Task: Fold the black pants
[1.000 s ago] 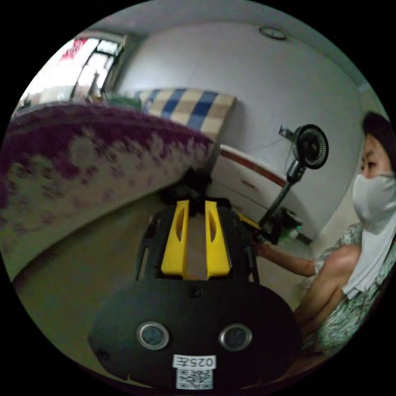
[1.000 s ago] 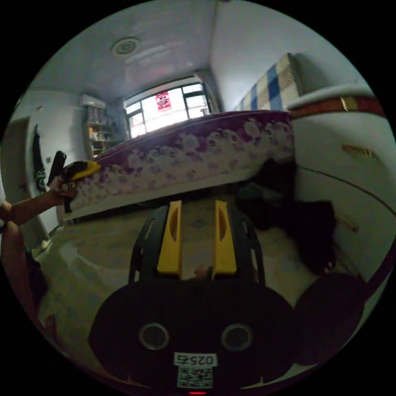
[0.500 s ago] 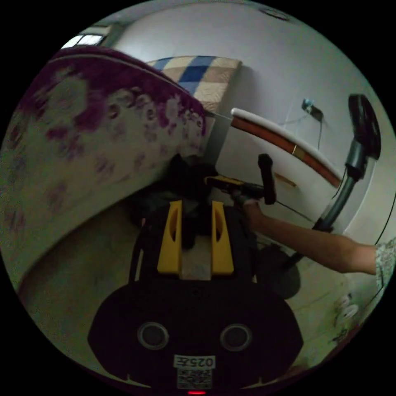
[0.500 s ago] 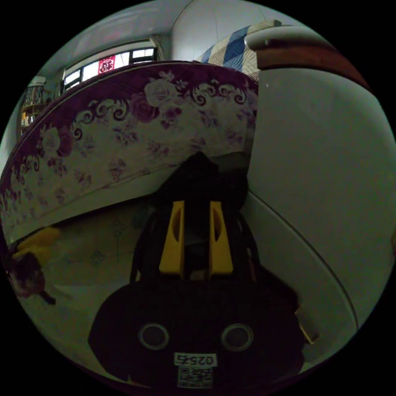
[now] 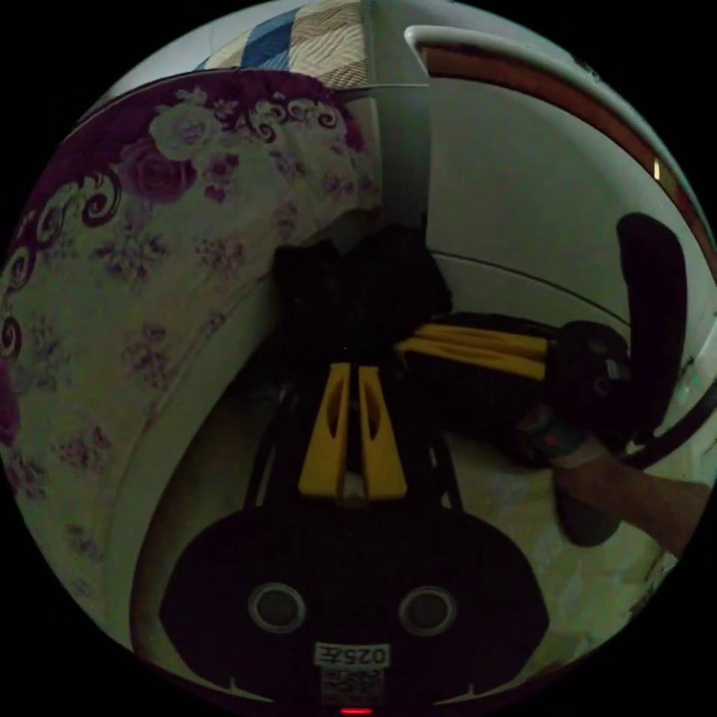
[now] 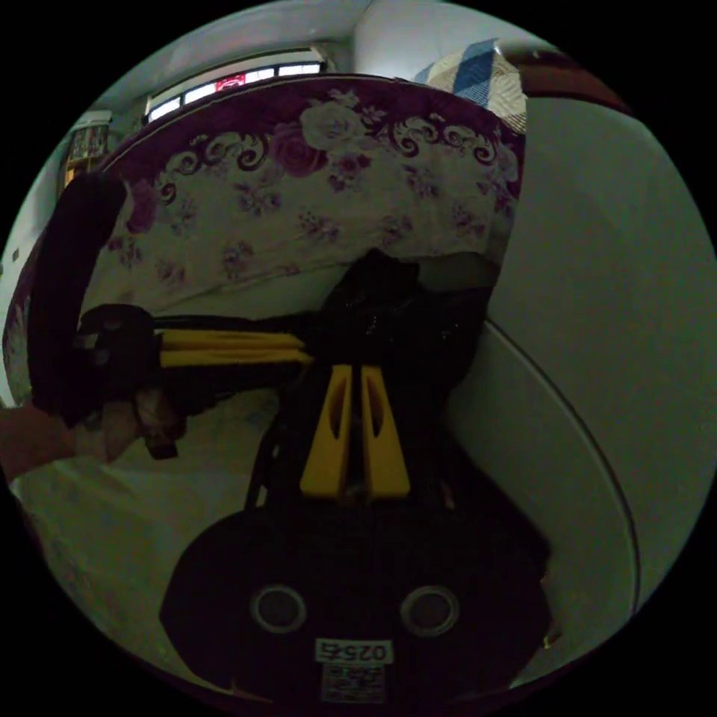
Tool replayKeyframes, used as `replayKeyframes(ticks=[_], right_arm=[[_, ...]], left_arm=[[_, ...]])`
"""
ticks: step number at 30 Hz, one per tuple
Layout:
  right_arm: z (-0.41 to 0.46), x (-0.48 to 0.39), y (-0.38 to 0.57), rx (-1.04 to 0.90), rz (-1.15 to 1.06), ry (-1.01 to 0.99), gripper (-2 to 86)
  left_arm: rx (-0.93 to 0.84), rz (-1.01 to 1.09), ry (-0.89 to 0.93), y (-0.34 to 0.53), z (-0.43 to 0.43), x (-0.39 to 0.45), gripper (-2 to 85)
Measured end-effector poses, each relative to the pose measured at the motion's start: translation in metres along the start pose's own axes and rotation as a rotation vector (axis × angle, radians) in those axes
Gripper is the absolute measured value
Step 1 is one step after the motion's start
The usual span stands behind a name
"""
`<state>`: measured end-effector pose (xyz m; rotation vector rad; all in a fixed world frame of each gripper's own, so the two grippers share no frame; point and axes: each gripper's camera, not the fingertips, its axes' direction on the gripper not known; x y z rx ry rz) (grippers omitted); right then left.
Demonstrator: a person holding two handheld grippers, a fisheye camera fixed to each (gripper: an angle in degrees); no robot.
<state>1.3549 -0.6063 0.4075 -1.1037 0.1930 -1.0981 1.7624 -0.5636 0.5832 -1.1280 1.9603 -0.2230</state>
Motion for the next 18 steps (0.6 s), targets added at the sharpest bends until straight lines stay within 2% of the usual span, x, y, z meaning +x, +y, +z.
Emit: replayKeyframes(ticks=[2, 4, 6, 8, 10, 11, 15, 16, 17, 18], right_arm=[[-0.022, -0.013, 0.005, 0.029, -0.039, -0.098, -0.8], [-0.06, -0.039, 0.024, 0.076, -0.101, -0.146, -0.9], [-0.089, -0.055, 0.043, 0.108, -0.103, -0.233, -0.9], [-0.124, -0.072, 0.061, 0.155, -0.113, -0.467, -0.9], [-0.157, -0.116, 0.079, 0.083, -0.148, -0.811, -0.9], [-0.164, -0.132, 0.085, 0.057, -0.174, -0.853, -0.9], [-0.193, -0.277, 0.14, -0.196, -0.449, -1.13, -0.5], [-0.196, -0.317, 0.157, -0.281, -0.515, -1.184, -0.4], [-0.197, -0.334, 0.164, -0.315, -0.55, -1.199, -0.2], [-0.2, -0.361, 0.175, -0.358, -0.572, -1.273, 0.2]], left_arm=[[-0.022, 0.029, 0.07, 0.02, -0.004, -0.021, -1.6], [-0.015, -0.024, 0.262, 0.064, -0.023, -0.059, -1.7], [0.016, -0.04, 0.379, 0.104, -0.054, -0.083, -1.7], [0.002, -0.039, 0.489, 0.145, -0.09, -0.101, -1.6], [-0.133, 0.008, 0.589, 0.212, -0.14, -0.11, -1.6], [-0.172, 0.005, 0.606, 0.232, -0.154, -0.112, -1.6], [-0.491, -0.28, 0.617, 0.399, -0.24, -0.149, -1.7], [-0.579, -0.376, 0.529, 0.45, -0.262, -0.155, -1.7], [-0.62, -0.387, 0.459, 0.474, -0.272, -0.155, -1.7], [-0.674, -0.372, 0.285, 0.518, -0.293, -0.155, -1.6]])
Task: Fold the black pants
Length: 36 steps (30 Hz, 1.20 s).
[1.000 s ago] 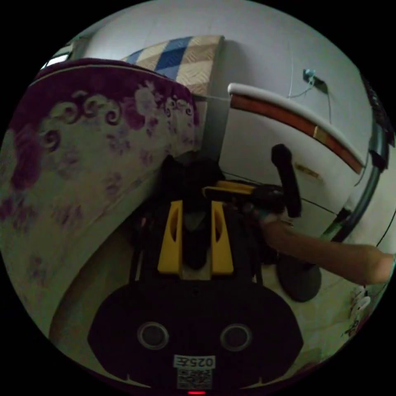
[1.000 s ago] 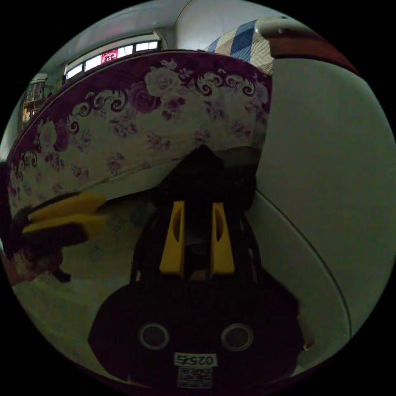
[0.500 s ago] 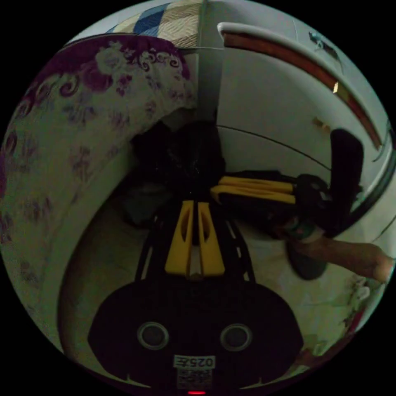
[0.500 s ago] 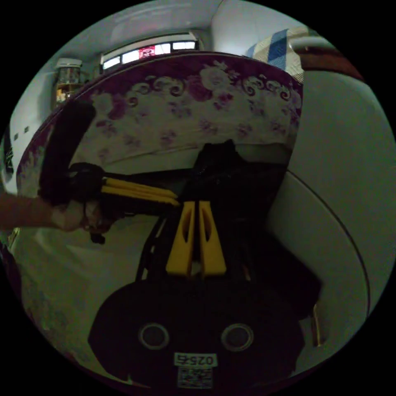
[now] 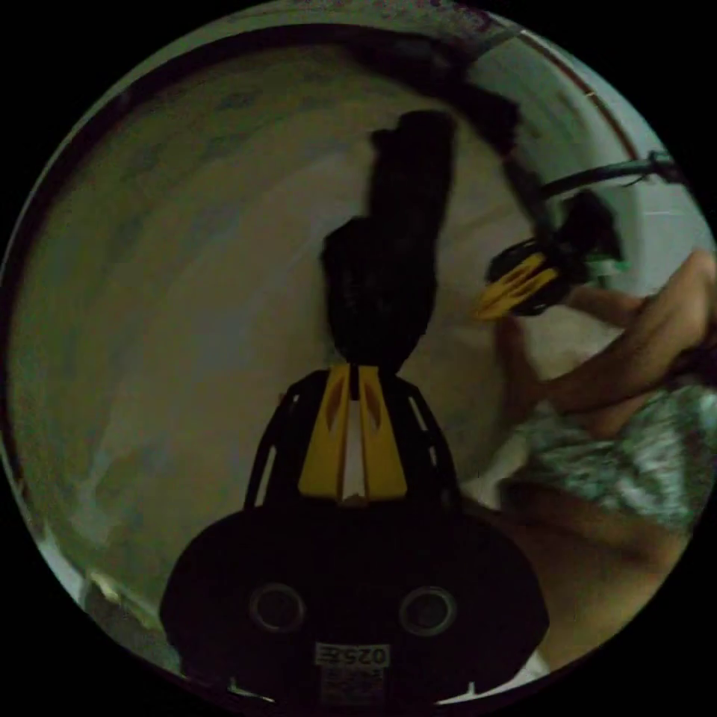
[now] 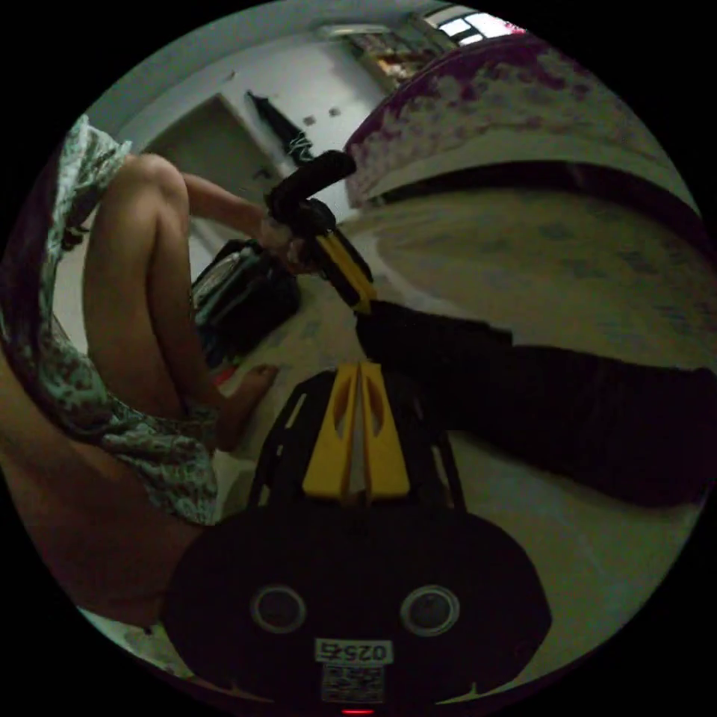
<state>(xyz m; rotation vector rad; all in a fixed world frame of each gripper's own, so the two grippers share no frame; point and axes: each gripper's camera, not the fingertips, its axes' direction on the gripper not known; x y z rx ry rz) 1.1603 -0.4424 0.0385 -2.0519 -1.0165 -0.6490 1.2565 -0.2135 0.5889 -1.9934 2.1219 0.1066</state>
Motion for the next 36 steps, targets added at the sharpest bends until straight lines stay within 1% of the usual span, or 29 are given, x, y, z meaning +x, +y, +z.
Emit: replayKeyframes(ticks=[1, 2, 3, 4, 5, 7, 8, 9, 11, 13, 14, 15, 16, 17, 18, 19, 20, 22, 23, 24, 25, 26, 27, 29, 30, 32, 34, 35, 36], right_arm=[[0.017, -0.005, -0.008, -0.008, 0.008, -0.112, 1.7], [0.023, -0.006, -0.012, -0.002, 0.033, -0.165, 2.4], [0.027, -0.008, -0.019, 0.032, 0.058, -0.268, 6.0], [0.026, -0.01, -0.027, 0.049, 0.063, -0.291, 8.9], [0.024, -0.011, -0.03, 0.042, 0.068, -0.268, 10.0], [0.006, -0.011, -0.04, 0.025, 0.102, -0.109, 11.6], [0.0, -0.01, -0.042, 0.031, 0.121, -0.06, 11.8], [-0.012, -0.005, -0.043, 0.05, 0.18, 0.035, 12.0], [-0.028, 0.008, -0.041, 0.073, 0.286, 0.114, 12.2], [-0.038, 0.03, -0.039, 0.073, 0.425, 0.13, 13.3], [-0.038, 0.035, -0.039, 0.065, 0.447, 0.129, 13.5], [-0.036, 0.042, -0.044, 0.056, 0.467, 0.137, 13.6], [-0.03, 0.047, -0.054, 0.034, 0.455, 0.157, 13.6], [-0.026, 0.05, -0.06, 0.019, 0.444, 0.167, 13.5], [-0.016, 0.055, -0.076, -0.03, 0.419, 0.179, 13.3], [-0.003, 0.059, -0.092, -0.095, 0.391, 0.19, 12.6], [0.005, 0.06, -0.1, -0.131, 0.364, 0.192, 12.2], [0.039, 0.064, -0.123, -0.355, 0.284, 0.227, 11.7], [0.048, 0.065, -0.125, -0.421, 0.262, 0.239, 11.3], [0.06, 0.066, -0.127, -0.522, 0.237, 0.253, 9.9], [0.068, 0.067, -0.126, -0.566, 0.236, 0.234, 7.9], [0.07, 0.067, -0.125, -0.576, 0.231, 0.215, 5.8], [0.073, 0.066, -0.123, -0.574, 0.213, 0.168, 1.7], [0.069, 0.065, -0.123, -0.52, 0.221, 0.127, 0.2], [0.061, 0.06, -0.129, -0.477, 0.193, 0.131, -0.1], [0.036, 0.049, -0.146, -0.353, 0.159, 0.158, -0.4], [-0.012, 0.021, -0.173, -0.178, 0.089, 0.226, -0.6], [-0.026, 0.011, -0.178, -0.135, 0.055, 0.275, -0.6], [-0.056, -0.01, -0.184, -0.039, -0.016, 0.372, -0.5]], left_arm=[[-0.018, -0.112, -0.109, 0.041, 0.008, -0.018, -1.5], [-0.019, -0.195, -0.119, 0.059, 0.01, -0.029, -1.5], [0.009, -0.382, -0.099, 0.099, 0.01, -0.05, -1.2], [0.092, -0.553, -0.064, 0.141, 0.002, -0.067, -0.9], [0.161, -0.635, -0.035, 0.163, -0.005, -0.073, -0.4], [0.475, -0.895, 0.091, 0.249, -0.034, -0.085, 1.8], [0.554, -0.934, 0.116, 0.268, -0.04, -0.084, 2.4], [0.675, -0.957, 0.125, 0.297, -0.055, -0.08, 3.5], [0.745, -1.0, 0.026, 0.329, -0.084, -0.069, 4.0], [0.86, -0.961, -0.096, 0.356, -0.135, -0.054, 3.1], [0.89, -0.927, -0.112, 0.358, -0.149, -0.052, 2.8], [0.921, -0.825, -0.103, 0.353, -0.171, -0.052, 2.4], [0.878, -0.715, -0.023, 0.333, -0.185, -0.059, 2.5], [0.827, -0.66, 0.032, 0.318, -0.188, -0.064, 2.5], [0.697, -0.551, 0.118, 0.284, -0.188, -0.071, 2.7], [0.569, -0.466, 0.138, 0.251, -0.18, -0.074, 2.9], [0.507, -0.417, 0.132, 0.234, -0.174, -0.073, 3.0], [0.209, -0.252, 0.097, 0.182, -0.143, -0.063, 3.2], [0.137, -0.224, 0.086, 0.174, -0.134, -0.06, 3.0], [0.012, -0.176, 0.06, 0.166, -0.123, -0.054, 2.4], [0.049, -0.146, 0.07, 0.171, -0.137, -0.05, 0.9], [0.041, -0.156, 0.084, 0.174, -0.141, -0.05, 0.1], [0.024, -0.178, 0.099, 0.183, -0.146, -0.048, -0.5], [0.084, -0.169, 0.039, 0.205, -0.164, -0.039, -1.1], [0.136, -0.186, -0.037, 0.222, -0.184, -0.036, -1.3], [0.308, -0.301, -0.12, 0.26, -0.232, -0.041, -1.3], [0.611, -0.447, -0.142, 0.335, -0.322, -0.037, -1.2], [0.695, -0.444, -0.135, 0.355, -0.345, -0.031, -1.1], [0.832, -0.427, -0.148, 0.394, -0.384, -0.014, -1.1]])
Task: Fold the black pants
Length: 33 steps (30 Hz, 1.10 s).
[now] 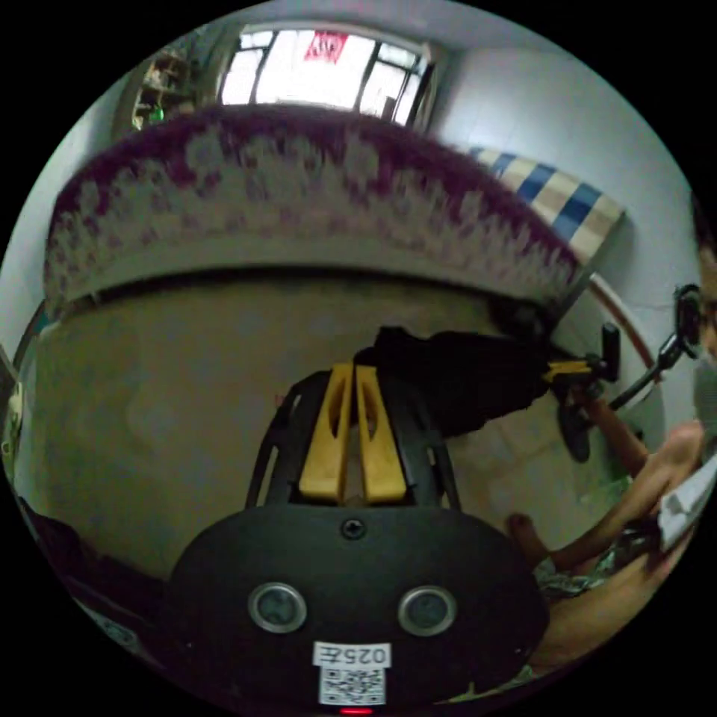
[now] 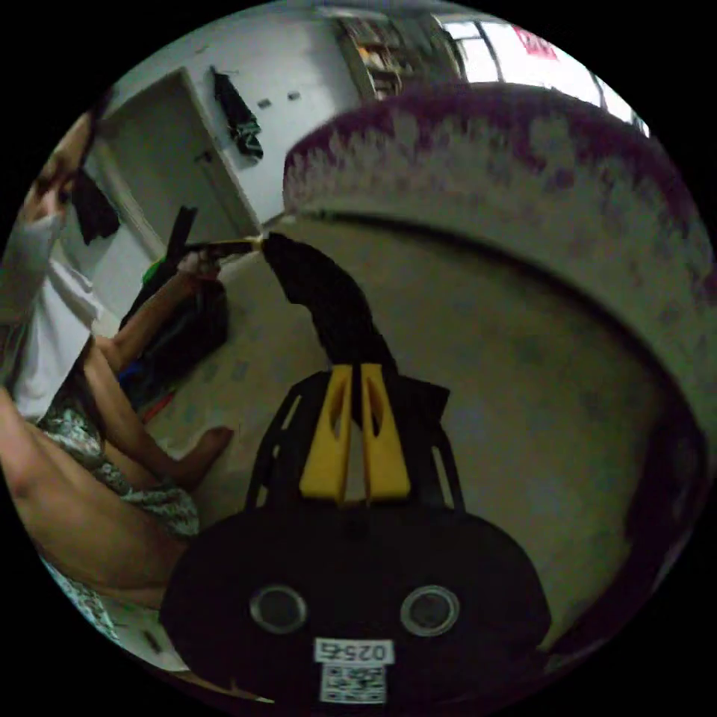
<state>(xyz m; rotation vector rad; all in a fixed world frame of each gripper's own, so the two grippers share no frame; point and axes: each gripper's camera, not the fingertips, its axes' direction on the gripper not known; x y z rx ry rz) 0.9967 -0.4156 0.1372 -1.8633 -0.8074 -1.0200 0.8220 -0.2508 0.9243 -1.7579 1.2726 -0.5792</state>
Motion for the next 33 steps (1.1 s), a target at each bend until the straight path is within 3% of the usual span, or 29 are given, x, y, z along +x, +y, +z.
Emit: replayKeyframes(ticks=[3, 6, 9, 12, 15, 17, 19, 22, 24, 27, 32, 33], right_arm=[[-0.066, -0.01, 0.001, 0.153, -0.072, 0.009, 0.2], [-0.087, -0.009, 0.028, 0.165, -0.094, 0.107, 2.2], [-0.068, 0.005, 0.075, 0.026, -0.007, 0.166, 6.0], [-0.03, 0.032, 0.143, -0.192, 0.141, 0.261, 5.9], [-0.018, 0.067, 0.203, -0.257, 0.382, 0.217, 6.9], [-0.028, 0.087, 0.226, -0.135, 0.549, 0.048, 11.5], [-0.043, 0.108, 0.251, 0.123, 0.791, -0.108, 22.0], [-0.037, 0.122, 0.277, 0.266, 1.016, -0.294, 27.8], [-0.032, 0.125, 0.29, 0.244, 1.128, -0.27, 27.4], [-0.028, 0.135, 0.301, 0.254, 1.18, -0.198, 24.7], [-0.016, 0.162, 0.279, 0.146, 1.123, -0.148, 16.2], [-0.013, 0.17, 0.275, 0.134, 1.123, -0.138, 13.5]], left_arm=[[0.167, 0.069, 0.065, 0.018, -0.109, 0.017, -1.0], [0.162, 0.104, 0.183, 0.068, -0.148, 0.029, -0.9], [-0.073, -0.066, 0.106, 0.147, -0.13, 0.013, -0.7], [-0.312, -0.398, 0.21, 0.251, -0.094, -0.022, -0.3], [-0.339, -0.556, 0.284, 0.297, -0.085, -0.029, 2.1], [-0.359, -0.501, 0.285, 0.278, -0.083, -0.022, 2.7], [-0.309, -0.364, 0.252, 0.225, -0.084, -0.008, 4.9], [-0.319, -0.207, 0.259, 0.141, -0.064, 0.013, 7.6], [-0.35, -0.123, 0.249, 0.091, -0.045, 0.029, 8.2], [-0.453, 0.076, 0.019, 0.02, 0.003, 0.061, 9.5], [-0.837, 0.128, -0.212, -0.012, 0.107, 0.068, 8.7], [-0.765, 0.088, -0.209, -0.022, 0.098, 0.067, 7.6]])
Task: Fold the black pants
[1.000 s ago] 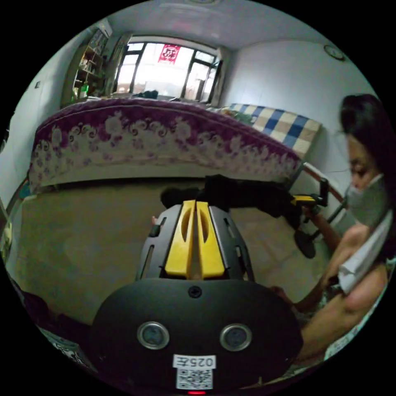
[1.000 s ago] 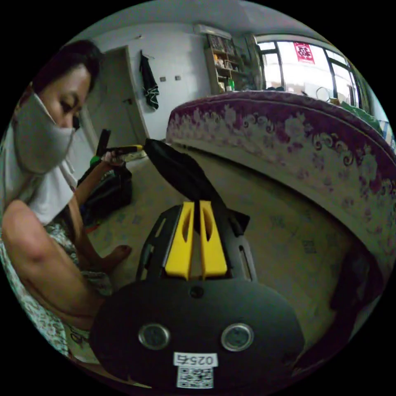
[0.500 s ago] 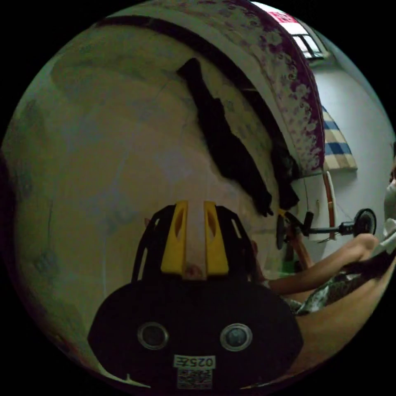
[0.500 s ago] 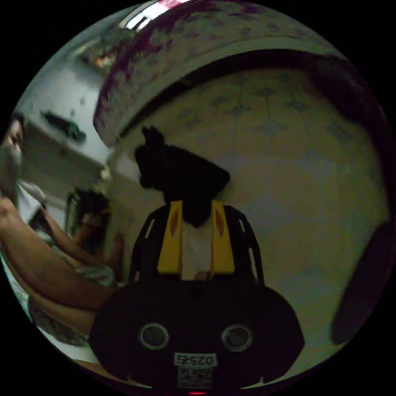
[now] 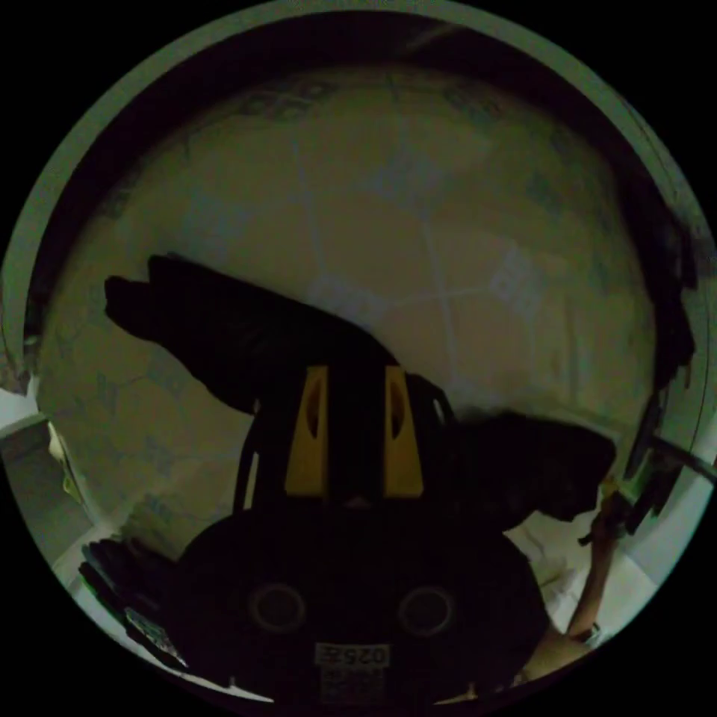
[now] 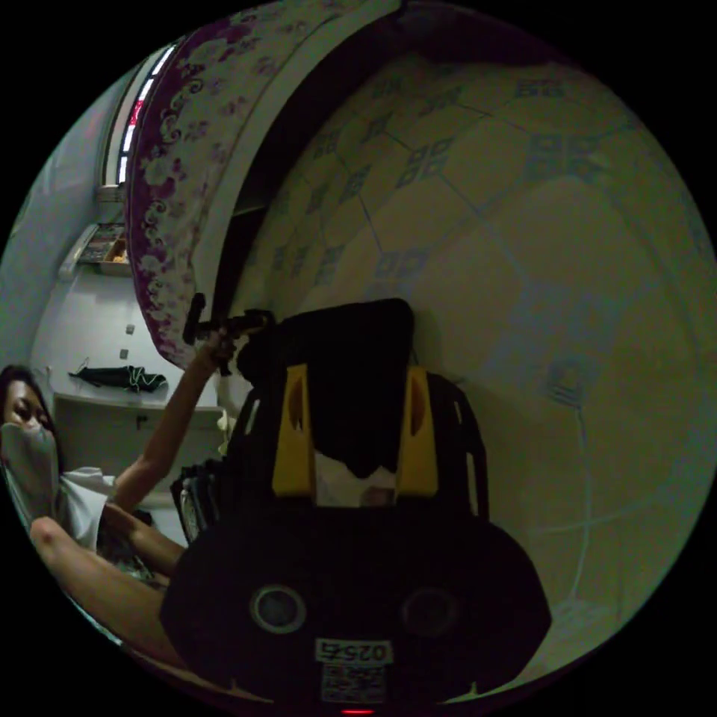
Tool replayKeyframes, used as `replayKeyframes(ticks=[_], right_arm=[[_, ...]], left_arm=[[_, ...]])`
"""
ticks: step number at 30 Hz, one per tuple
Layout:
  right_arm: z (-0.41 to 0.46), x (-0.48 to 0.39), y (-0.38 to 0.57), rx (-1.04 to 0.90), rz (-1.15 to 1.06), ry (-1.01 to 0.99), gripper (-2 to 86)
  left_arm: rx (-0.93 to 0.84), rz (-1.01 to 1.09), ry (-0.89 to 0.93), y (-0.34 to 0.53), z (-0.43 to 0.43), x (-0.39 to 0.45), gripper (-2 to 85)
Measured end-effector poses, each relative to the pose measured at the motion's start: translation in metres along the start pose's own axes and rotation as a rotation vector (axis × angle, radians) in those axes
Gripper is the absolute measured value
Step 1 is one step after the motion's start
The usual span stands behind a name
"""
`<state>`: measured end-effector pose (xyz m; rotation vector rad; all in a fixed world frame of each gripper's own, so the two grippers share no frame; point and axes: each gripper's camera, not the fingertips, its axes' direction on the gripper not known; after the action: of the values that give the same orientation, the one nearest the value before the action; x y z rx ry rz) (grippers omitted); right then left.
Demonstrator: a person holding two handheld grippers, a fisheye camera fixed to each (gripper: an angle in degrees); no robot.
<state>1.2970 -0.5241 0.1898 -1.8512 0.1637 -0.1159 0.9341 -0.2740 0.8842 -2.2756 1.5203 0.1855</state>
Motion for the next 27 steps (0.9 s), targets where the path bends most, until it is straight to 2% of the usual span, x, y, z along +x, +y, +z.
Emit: replayKeyframes(ticks=[1, 3, 5, 6, 8, 10, 12, 16, 18, 20, 23, 24, 25, 27], right_arm=[[0.002, 0.001, -0.007, -0.006, 0.002, 0.021, 10.6], [0.004, 0.004, -0.019, -0.051, -0.021, 0.013, 6.0], [0.007, 0.006, -0.03, -0.107, -0.032, -0.121, 5.5], [0.004, 0.003, -0.037, -0.128, -0.035, -0.215, 5.3], [-0.014, -0.013, -0.042, -0.089, -0.081, -0.239, 5.2], [-0.054, -0.046, -0.045, -0.033, -0.208, -0.177, 5.1], [-0.083, -0.069, -0.046, -0.021, -0.299, -0.087, 5.1], [-0.118, -0.085, -0.055, -0.082, -0.402, 0.178, 5.2], [-0.117, -0.075, -0.062, -0.108, -0.427, 0.262, 5.3], [-0.105, -0.056, -0.069, -0.188, -0.483, 0.271, 5.2], [-0.071, -0.004, -0.08, -0.304, -0.369, 0.309, 5.2], [-0.056, 0.018, -0.082, -0.346, -0.294, 0.376, 5.1], [-0.049, 0.033, -0.084, -0.339, -0.239, 0.396, 5.1], [-0.057, 0.044, -0.088, -0.231, -0.163, 0.305, 5.2]], left_arm=[[-0.056, -0.023, 0.015, -0.001, -0.001, -0.002, 6.2], [-0.033, 0.01, -0.009, 0.01, -0.01, -0.004, 2.9], [0.01, -0.006, 0.001, 0.028, -0.021, -0.018, 0.9], [0.084, -0.007, 0.047, 0.047, -0.035, -0.037, 0.4], [0.234, -0.067, 0.182, 0.093, -0.066, -0.081, 0.0], [0.517, -0.182, 0.381, 0.187, -0.116, -0.157, -0.2], [0.67, -0.237, 0.418, 0.268, -0.146, -0.207, -0.4], [0.805, -0.316, 0.579, 0.437, -0.152, -0.273, -0.5], [0.787, -0.333, 0.617, 0.49, -0.132, -0.279, 0.2], [0.688, -0.363, 0.643, 0.531, -0.099, -0.279, 1.5], [0.454, -0.535, 0.678, 0.583, -0.027, -0.275, 2.3], [0.37, -0.662, 0.694, 0.603, -0.003, -0.276, 1.9], [0.327, -0.729, 0.711, 0.621, 0.009, -0.279, 1.6], [0.392, -0.886, 0.762, 0.652, 0.012, -0.287, 2.5]])
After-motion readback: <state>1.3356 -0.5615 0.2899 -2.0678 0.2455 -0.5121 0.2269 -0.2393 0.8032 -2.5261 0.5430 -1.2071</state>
